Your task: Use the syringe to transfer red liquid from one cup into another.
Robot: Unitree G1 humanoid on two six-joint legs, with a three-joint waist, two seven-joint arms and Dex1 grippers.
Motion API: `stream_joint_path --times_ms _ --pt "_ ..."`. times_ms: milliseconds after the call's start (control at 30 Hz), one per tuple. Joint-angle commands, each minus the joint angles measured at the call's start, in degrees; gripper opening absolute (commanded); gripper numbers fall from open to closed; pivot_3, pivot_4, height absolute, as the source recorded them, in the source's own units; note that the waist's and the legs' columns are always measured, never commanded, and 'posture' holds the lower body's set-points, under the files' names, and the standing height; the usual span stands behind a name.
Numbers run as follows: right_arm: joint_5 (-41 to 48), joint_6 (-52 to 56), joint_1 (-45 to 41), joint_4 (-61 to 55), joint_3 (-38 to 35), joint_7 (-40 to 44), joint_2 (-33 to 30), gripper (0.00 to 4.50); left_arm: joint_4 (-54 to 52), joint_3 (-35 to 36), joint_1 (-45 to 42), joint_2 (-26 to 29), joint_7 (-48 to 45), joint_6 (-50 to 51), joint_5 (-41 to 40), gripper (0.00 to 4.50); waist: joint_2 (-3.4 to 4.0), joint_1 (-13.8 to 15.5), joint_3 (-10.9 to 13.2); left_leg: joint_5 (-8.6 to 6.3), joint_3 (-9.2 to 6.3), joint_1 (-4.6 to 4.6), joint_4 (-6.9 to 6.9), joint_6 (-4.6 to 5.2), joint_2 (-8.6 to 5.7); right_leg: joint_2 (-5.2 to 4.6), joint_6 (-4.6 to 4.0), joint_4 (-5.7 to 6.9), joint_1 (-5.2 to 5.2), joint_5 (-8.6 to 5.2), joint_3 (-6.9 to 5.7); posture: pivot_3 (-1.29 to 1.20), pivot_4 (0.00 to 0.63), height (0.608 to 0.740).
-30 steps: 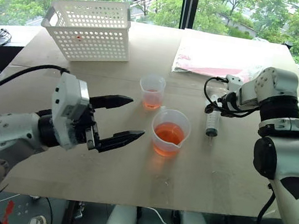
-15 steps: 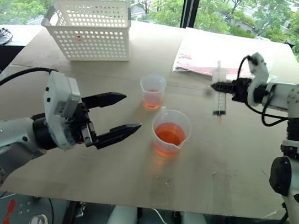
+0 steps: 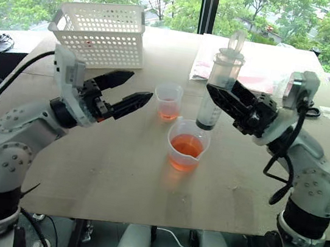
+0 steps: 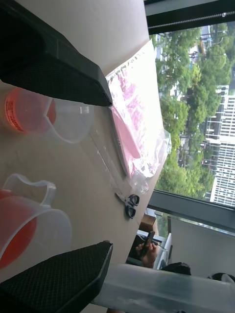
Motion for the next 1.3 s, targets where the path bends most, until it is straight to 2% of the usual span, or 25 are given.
stream_joint_path --times_ms 33,200,333,400,500,733,1033,1300 --pt "-8.1 -13.9 3.0 3.3 7.2 5.5 -0.1 1.46 0.8 -1.8 -2.8 0.2 -2.6 -1.4 2.1 4.50 0.00 0.0 0.0 0.00 0.01 -0.01 -0.04 0.00 -0.01 0.00 0.07 0.00 -0.01 0.04 0.01 0.00 0.150 0.740" --pt "-11.2 -21.7 5.9 8.3 10.8 8.1 0.1 1.46 2.0 -3.7 -6.2 0.6 -4.1 -1.4 5.4 4.50 0.00 0.1 0.0 0.00 0.01 -0.10 -0.07 -0.02 -0.02 -0.02 0.15 -0.05 -0.06 0.08 0.00 0.00 0.150 0.740" --pt "-15.3 -29.4 9.0 14.2 13.5 12.5 -1.9 1.46 4.7 -9.5 -15.3 1.3 -5.1 -1.2 11.0 4.50 -0.06 0.4 0.0 0.00 -0.11 -0.09 -0.06 -0.02 -0.03 -0.01 0.14 -0.06 -0.01 0.06 -0.11 0.00 0.150 0.740" --pt "-15.5 -30.7 9.2 15.3 14.0 13.0 -2.1 1.46 5.3 -11.2 -17.6 1.7 -4.7 -0.7 13.6 4.50 -0.09 0.3 0.0 0.00 -0.05 -0.01 -0.05 -0.02 -0.04 -0.02 0.05 -0.05 0.05 0.01 -0.05 0.00 0.150 0.740" --pt "-15.8 -31.9 9.2 16.9 14.8 13.9 -2.3 1.46 6.3 -14.3 -20.3 2.0 -10.1 -2.0 15.7 4.50 -0.09 -0.1 0.0 0.00 -0.03 0.05 -0.02 -0.02 -0.04 -0.01 0.02 -0.04 0.09 -0.01 -0.02 0.00 0.150 0.740" --pt "-16.6 -34.1 7.7 19.4 14.8 13.3 -1.7 1.46 8.8 -16.6 -23.6 1.5 -17.9 -2.5 16.7 4.50 -0.08 0.1 0.0 0.00 -0.11 0.01 -0.05 -0.02 0.00 0.06 0.15 -0.01 0.05 0.07 -0.06 0.00 0.150 0.740" --pt "-15.8 -33.5 7.2 18.5 14.6 12.9 -1.5 1.46 9.3 -18.2 -23.7 2.0 -24.7 -4.6 20.1 4.50 -0.08 0.1 0.0 0.00 -0.08 0.01 -0.03 -0.02 0.00 0.05 0.15 0.00 0.05 0.07 -0.03 0.00 0.150 0.740" --pt "-14.7 -32.5 7.0 18.1 14.4 12.7 -1.6 1.46 9.7 -15.8 -19.8 3.9 -26.3 -5.2 21.7 4.50 -0.08 0.1 0.0 0.00 -0.09 0.00 -0.03 -0.02 0.01 0.05 0.15 0.00 0.03 0.07 -0.04 0.00 0.150 0.740"
